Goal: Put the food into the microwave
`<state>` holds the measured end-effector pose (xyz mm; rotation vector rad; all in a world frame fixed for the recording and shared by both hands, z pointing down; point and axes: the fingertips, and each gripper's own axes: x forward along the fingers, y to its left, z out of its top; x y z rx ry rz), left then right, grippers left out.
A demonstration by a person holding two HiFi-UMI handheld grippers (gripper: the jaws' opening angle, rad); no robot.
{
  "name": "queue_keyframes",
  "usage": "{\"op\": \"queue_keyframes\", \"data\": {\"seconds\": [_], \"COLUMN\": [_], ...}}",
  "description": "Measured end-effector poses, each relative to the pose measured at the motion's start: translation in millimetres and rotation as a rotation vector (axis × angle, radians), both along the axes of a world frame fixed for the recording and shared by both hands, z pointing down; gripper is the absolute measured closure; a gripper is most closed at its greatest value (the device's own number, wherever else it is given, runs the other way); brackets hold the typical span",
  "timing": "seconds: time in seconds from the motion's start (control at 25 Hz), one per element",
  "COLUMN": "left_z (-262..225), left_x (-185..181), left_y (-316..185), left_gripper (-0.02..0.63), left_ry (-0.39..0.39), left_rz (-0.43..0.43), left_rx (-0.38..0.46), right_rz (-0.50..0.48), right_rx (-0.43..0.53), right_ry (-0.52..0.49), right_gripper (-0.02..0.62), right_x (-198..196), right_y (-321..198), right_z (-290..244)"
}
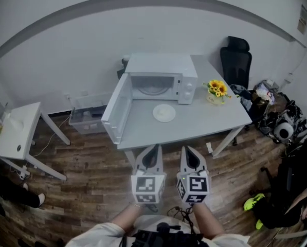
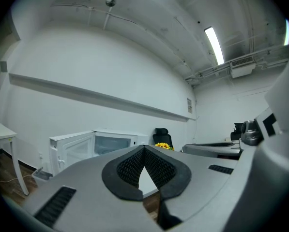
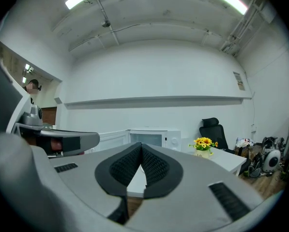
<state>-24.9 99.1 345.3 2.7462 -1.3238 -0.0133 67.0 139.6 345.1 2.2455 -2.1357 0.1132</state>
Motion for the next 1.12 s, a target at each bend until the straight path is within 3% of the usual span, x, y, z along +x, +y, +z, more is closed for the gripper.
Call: {"op": "queue_keyframes", "data": {"seconds": [1.12], "left_z": [-3.9], "left_x": [76.0], "left_y": [-209.4], "left_gripper": [0.603], "left_ry": [-0.025], "left_rz": [0.003], "left_rx": [-0.014], "right_rz": [-0.055], "right_rx": [0.027], "right_ry": [-0.028], "right_gripper": [0.575], "right_x": [61.2], "right_y": [-216.0], "right_z": [-10.9]}}
